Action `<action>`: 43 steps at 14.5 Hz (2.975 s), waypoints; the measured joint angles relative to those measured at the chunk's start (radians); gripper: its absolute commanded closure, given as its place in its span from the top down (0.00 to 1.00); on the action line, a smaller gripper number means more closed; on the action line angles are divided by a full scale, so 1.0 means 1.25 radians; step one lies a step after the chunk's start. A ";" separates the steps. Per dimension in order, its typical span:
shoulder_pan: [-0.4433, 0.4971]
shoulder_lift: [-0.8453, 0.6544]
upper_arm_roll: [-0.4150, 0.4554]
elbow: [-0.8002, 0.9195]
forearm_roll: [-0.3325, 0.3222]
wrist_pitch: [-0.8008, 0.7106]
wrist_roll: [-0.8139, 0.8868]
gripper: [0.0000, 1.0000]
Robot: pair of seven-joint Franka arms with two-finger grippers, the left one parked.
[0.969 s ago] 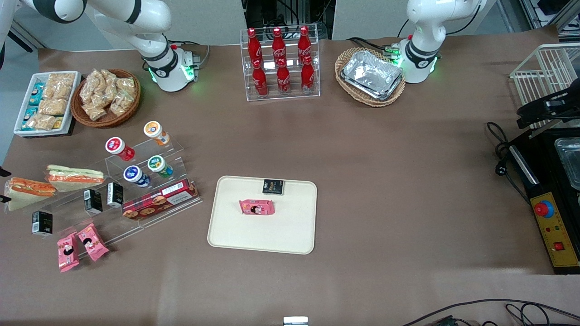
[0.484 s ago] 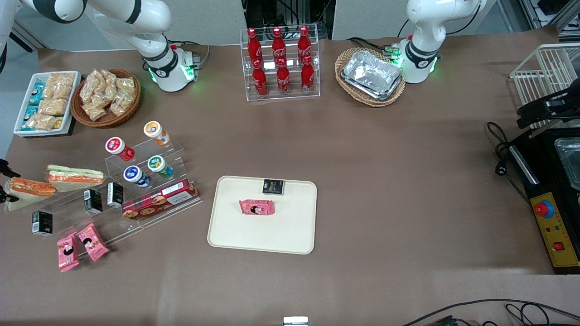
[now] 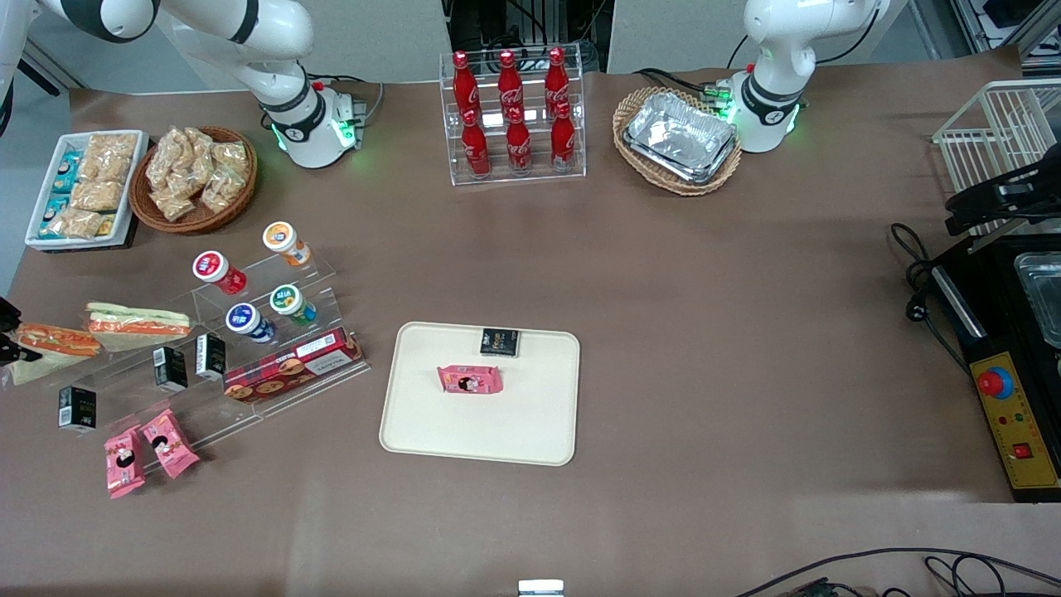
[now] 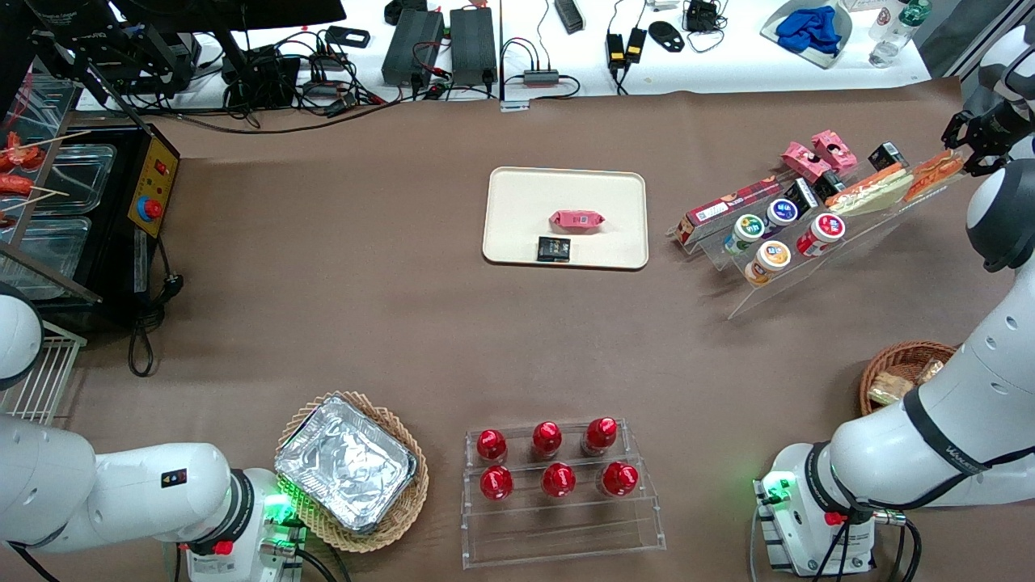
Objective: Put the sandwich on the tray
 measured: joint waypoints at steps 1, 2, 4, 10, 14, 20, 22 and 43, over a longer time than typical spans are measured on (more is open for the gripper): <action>0.000 0.000 0.000 0.011 0.000 -0.010 -0.002 0.00; 0.000 -0.001 -0.001 0.032 0.000 -0.034 -0.003 0.00; 0.001 -0.008 -0.002 0.093 0.000 -0.105 -0.003 0.00; 0.038 -0.048 0.001 0.197 0.000 -0.221 0.036 0.05; 0.159 -0.049 0.021 0.199 0.000 -0.220 0.256 0.05; 0.371 -0.028 0.028 0.199 0.000 -0.147 0.584 0.05; 0.434 -0.008 0.029 0.198 -0.001 -0.119 0.680 0.05; 0.810 0.285 0.062 0.193 -0.001 0.225 1.102 0.06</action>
